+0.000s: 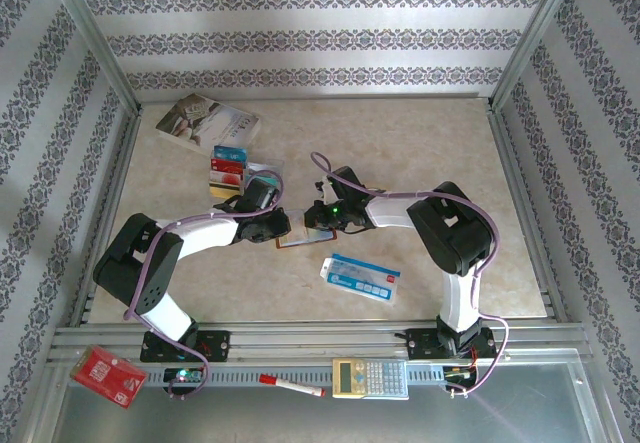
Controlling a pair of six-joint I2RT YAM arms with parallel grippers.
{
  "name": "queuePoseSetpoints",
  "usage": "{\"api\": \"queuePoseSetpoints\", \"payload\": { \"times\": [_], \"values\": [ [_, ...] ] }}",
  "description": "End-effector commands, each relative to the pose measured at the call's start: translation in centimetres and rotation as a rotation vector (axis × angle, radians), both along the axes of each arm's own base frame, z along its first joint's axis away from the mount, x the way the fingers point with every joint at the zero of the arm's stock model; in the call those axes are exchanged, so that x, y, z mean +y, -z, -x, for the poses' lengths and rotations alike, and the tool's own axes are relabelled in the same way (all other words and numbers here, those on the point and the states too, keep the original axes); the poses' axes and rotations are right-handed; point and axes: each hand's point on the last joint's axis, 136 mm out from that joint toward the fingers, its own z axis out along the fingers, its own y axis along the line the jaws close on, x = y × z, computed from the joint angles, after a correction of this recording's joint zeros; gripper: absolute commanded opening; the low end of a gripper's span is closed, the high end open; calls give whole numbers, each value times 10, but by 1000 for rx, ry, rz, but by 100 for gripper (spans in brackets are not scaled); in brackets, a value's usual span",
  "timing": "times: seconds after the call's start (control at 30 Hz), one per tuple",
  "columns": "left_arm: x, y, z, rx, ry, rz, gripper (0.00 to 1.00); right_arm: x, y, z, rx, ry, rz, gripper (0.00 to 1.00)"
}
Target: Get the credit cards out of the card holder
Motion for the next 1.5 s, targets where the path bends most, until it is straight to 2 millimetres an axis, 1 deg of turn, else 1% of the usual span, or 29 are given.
{"api": "queuePoseSetpoints", "payload": {
  "times": [0.0,0.13,0.2,0.43,0.73,0.93,1.03,1.1,1.17,1.33,1.47],
  "values": [
    [30,31,28,127,-43,-127,22,-13,-9,-5,-39,36,8,4],
    [27,28,27,114,-37,-110,26,-24,-15,-6,-58,67,16,3],
    [25,27,25,106,-26,-100,26,-26,-17,-5,-60,66,12,3],
    [20,28,25,123,16,-103,25,-11,-16,3,-24,21,-26,7],
    [21,37,30,154,29,-115,19,11,-30,11,-33,-47,-105,18],
    [20,37,29,152,29,-113,18,9,-20,10,-27,-32,-69,18],
    [20,37,29,152,30,-114,18,10,-20,10,-27,-34,-70,18],
    [21,38,29,153,29,-117,17,10,-21,9,-29,-31,-68,16],
    [20,37,29,151,29,-116,17,10,-20,8,-32,-26,-61,12],
    [20,31,26,133,23,-109,17,-3,-18,3,-52,18,-21,2],
    [18,17,21,99,16,-95,20,-18,-22,0,-73,51,-7,0]
  ]
}}
